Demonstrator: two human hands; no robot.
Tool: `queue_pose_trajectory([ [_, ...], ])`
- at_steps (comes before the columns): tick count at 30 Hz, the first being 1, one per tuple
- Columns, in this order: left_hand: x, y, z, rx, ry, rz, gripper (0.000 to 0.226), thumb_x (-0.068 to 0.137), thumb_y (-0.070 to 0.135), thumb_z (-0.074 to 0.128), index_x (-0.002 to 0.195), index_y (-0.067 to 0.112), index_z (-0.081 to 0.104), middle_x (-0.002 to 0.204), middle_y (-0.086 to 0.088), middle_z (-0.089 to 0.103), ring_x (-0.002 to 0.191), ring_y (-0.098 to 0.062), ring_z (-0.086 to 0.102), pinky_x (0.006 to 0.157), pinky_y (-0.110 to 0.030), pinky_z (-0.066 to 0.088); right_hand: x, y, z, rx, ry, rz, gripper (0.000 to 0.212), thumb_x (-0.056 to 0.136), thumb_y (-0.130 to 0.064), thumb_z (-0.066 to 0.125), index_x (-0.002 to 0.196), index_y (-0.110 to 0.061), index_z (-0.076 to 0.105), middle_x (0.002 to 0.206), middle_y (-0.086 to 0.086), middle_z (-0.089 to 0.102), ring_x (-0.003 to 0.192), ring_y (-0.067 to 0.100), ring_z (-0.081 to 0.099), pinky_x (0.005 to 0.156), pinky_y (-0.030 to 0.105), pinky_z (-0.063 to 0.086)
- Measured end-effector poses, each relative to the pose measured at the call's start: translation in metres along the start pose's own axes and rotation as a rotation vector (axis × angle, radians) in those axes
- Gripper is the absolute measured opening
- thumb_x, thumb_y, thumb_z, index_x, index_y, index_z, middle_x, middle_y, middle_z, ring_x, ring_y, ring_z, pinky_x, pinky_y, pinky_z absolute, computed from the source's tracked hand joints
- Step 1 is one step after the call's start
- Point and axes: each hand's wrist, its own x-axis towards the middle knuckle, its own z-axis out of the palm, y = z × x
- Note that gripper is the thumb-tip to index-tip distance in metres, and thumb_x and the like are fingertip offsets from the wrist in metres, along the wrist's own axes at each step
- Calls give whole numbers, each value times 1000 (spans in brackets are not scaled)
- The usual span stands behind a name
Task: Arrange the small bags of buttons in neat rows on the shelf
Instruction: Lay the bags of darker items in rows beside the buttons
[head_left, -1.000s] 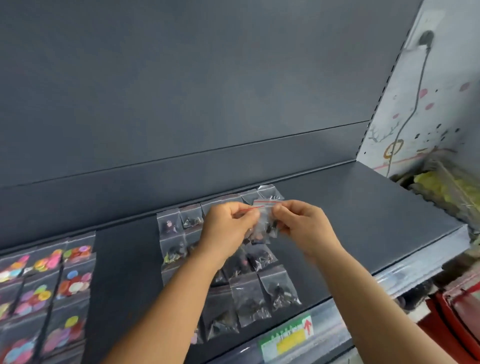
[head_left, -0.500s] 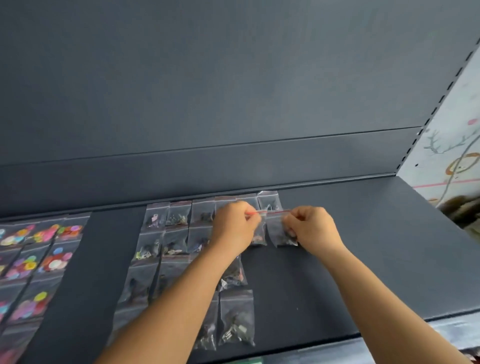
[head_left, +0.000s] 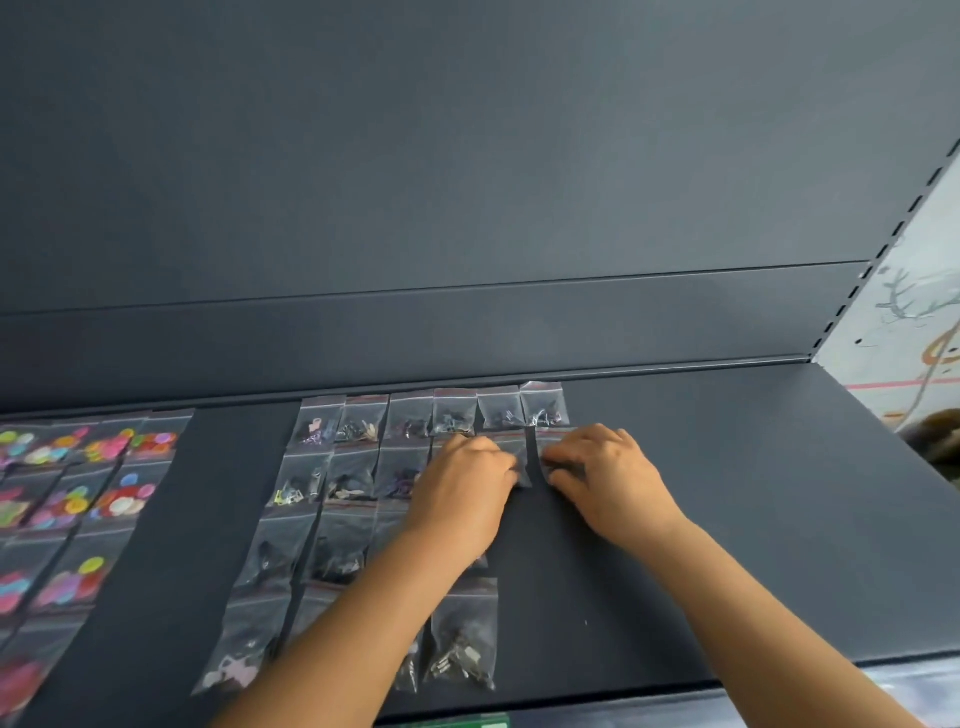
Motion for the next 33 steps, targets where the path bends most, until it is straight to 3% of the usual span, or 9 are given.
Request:
queue_pose_trajectory([
  [4, 3, 1, -1, 3, 18, -5, 30, 98, 25, 44, 119, 14, 63, 126, 2, 57, 116, -21, 45, 97, -34, 39, 5, -1, 3, 53, 17, 4, 13, 88, -29, 57, 84, -24, 68, 99, -4, 61, 100, 23, 51, 86, 28, 39],
  [8, 6, 3, 1, 30, -7, -6, 31, 99, 28, 44, 119, 15, 63, 125, 2, 58, 115, -21, 46, 97, -34, 39, 6, -2, 3, 21, 9, 16, 17, 89, -25, 56, 93, -20, 71, 107, -2, 59, 103, 23, 47, 85, 26, 39],
  [18, 8, 9, -1, 42, -19, -53, 33, 99, 28, 43, 122, 13, 61, 125, -1, 58, 116, -22, 43, 96, -35, 40, 7, -7, 2, 22, -17, 5, 14, 87, -27, 59, 92, -23, 71, 108, -3, 58, 106, 22, 48, 85, 26, 39],
  [24, -12, 6, -20, 30, 47, -91, 48, 97, 38, 45, 140, 16, 41, 139, -1, 48, 129, -20, 39, 104, -33, 36, -2, -34, -5, -7, -9, 2, 34, 90, -35, 57, 122, -21, 60, 125, 1, 52, 116, 24, 43, 91, 27, 38],
  [30, -59, -34, -46, 82, 142, -169, 58, 97, 41, 45, 148, 23, 24, 151, 4, 33, 139, -17, 27, 114, -31, 21, -10, -86, 10, -81, -40, -151, 54, 90, -41, 53, 140, -23, 41, 140, -2, 43, 130, 21, 35, 107, 30, 30],
  [33, -92, -68, -60, 81, 185, -229, 60, 97, 43, 43, 149, 24, 21, 151, 6, 32, 139, -15, 27, 113, -30, 21, -15, -124, 27, -109, -54, -241, 60, 91, -45, 50, 145, -24, 32, 146, -4, 36, 134, 21, 31, 111, 33, 27],
])
